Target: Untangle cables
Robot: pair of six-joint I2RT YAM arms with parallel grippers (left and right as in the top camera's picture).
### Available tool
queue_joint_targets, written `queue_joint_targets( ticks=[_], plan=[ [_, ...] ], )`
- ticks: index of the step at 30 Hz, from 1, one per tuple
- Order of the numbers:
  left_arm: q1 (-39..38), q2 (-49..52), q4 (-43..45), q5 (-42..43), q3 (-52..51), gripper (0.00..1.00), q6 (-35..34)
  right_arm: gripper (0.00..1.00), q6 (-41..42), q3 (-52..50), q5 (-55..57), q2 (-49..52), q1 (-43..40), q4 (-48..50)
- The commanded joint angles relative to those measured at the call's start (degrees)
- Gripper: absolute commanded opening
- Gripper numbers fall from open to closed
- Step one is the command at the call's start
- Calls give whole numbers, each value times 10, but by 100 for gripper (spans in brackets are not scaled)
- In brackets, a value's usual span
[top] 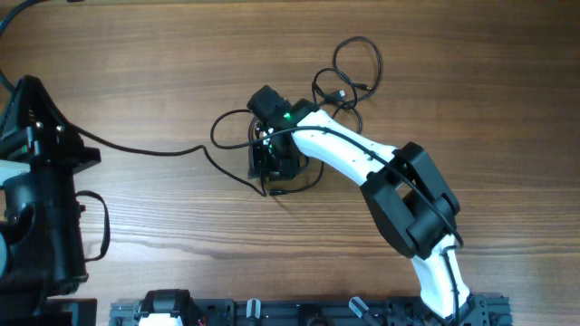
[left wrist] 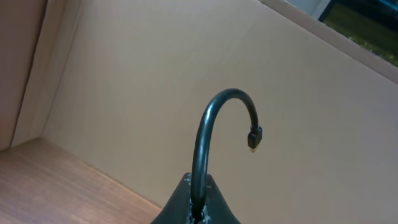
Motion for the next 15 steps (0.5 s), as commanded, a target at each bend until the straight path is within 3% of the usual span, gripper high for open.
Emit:
queue_joint_targets(
  ticks=[1,4,9,15],
  plan=[
    [4,1,-17,-5,4,4,1,43,-29,-6,90,14,22,7],
    [4,4,-48,-5,4,4,1,34,-33,-6,133,15,35,3],
    [4,22,-92,-6,4,4,1,5,-24,-6,140,15,39,-36],
    [4,40,-95,-5,4,4,1,4,-56,1,143,-17,-9,-104]
  ],
)
